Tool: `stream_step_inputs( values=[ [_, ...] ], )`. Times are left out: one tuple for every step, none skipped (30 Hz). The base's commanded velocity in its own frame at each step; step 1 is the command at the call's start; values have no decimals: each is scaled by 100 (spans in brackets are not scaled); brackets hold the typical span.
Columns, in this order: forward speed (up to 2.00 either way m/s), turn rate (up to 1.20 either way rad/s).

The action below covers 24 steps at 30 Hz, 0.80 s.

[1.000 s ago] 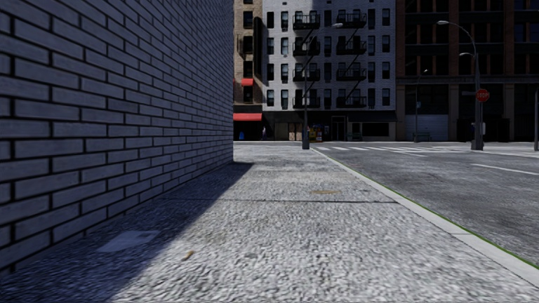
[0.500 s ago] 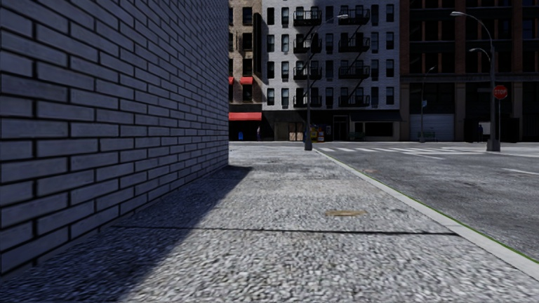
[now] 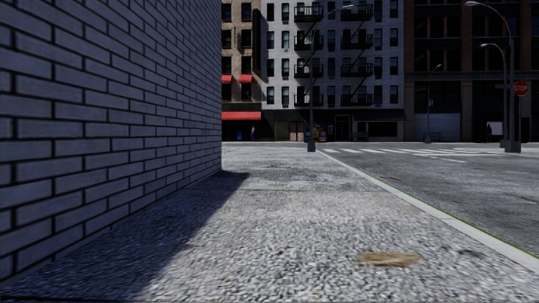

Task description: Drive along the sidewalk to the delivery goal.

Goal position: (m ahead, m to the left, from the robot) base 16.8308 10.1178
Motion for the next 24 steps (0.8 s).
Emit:
stream_step_inputs(
  values=[
    [200,0],
    [200,0],
    [200,0],
    [200,0],
    [200,0],
    [200,0],
    [200,0],
    [200,0],
    [200,0],
    [200,0],
    [200,0],
    [200,0],
    [200,0],
    [200,0],
    [200,0],
    [200,0],
    [200,0],
    [200,0],
    [200,0],
    [200,0],
    [200,0],
    [200,0],
    [200,0],
    [200,0]
  ],
)
